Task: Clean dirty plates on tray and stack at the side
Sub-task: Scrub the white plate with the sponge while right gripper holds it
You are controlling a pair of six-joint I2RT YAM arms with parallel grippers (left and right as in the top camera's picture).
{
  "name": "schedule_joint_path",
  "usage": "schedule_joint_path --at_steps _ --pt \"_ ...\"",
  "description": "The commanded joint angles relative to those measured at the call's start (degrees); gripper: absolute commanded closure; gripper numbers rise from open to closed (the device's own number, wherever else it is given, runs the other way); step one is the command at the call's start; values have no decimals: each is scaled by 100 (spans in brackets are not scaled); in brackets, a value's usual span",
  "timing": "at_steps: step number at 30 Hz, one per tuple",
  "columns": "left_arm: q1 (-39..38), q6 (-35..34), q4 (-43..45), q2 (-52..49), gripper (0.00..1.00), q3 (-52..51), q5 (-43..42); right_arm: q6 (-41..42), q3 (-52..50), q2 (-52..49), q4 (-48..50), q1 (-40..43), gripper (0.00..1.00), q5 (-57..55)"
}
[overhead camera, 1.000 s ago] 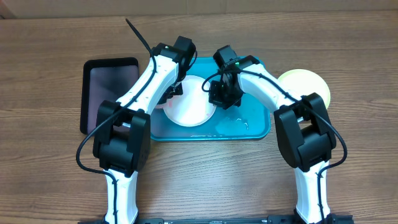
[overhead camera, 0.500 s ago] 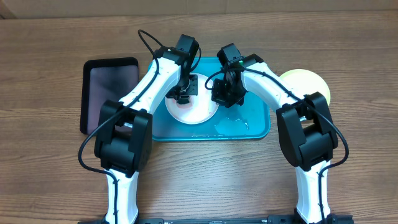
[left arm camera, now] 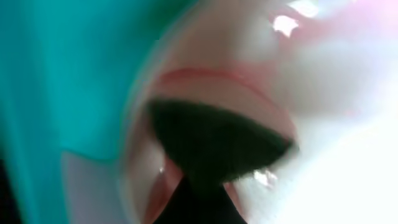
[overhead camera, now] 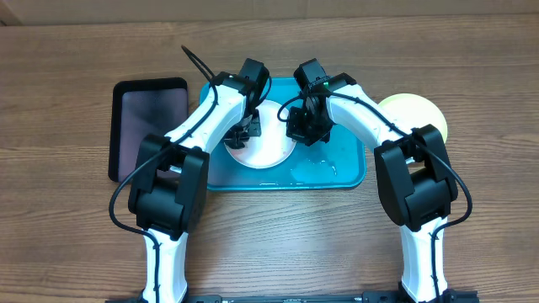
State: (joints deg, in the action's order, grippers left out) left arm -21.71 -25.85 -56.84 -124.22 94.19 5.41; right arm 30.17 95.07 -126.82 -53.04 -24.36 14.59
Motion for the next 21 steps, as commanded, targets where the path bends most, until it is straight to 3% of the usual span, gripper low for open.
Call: schedule_joint_path --at_steps 1,4,8,11,14,17,21 --pt "-63 1246 -2 -114 96 -63 -2079 4 -101 -114 4 44 96 -140" --pt "-109 1974 107 -114 96 -63 -3101 4 -101 -114 -2 44 96 -136" --pt "-118 1993 599 -114 96 -63 -3121 -15 -101 -114 0 44 96 13" --pt "-111 1436 1104 -114 96 -63 -2350 -15 -101 -114 -11 44 96 13" --pt "-107 695 1434 -114 96 -63 -990 -15 -101 -114 -37 44 96 11" --pt "-103 72 1456 -114 96 -63 136 -15 -101 -114 -44 44 96 11" --pt "-103 -566 1102 -114 96 -63 1021 -15 -101 -114 -35 44 96 9"
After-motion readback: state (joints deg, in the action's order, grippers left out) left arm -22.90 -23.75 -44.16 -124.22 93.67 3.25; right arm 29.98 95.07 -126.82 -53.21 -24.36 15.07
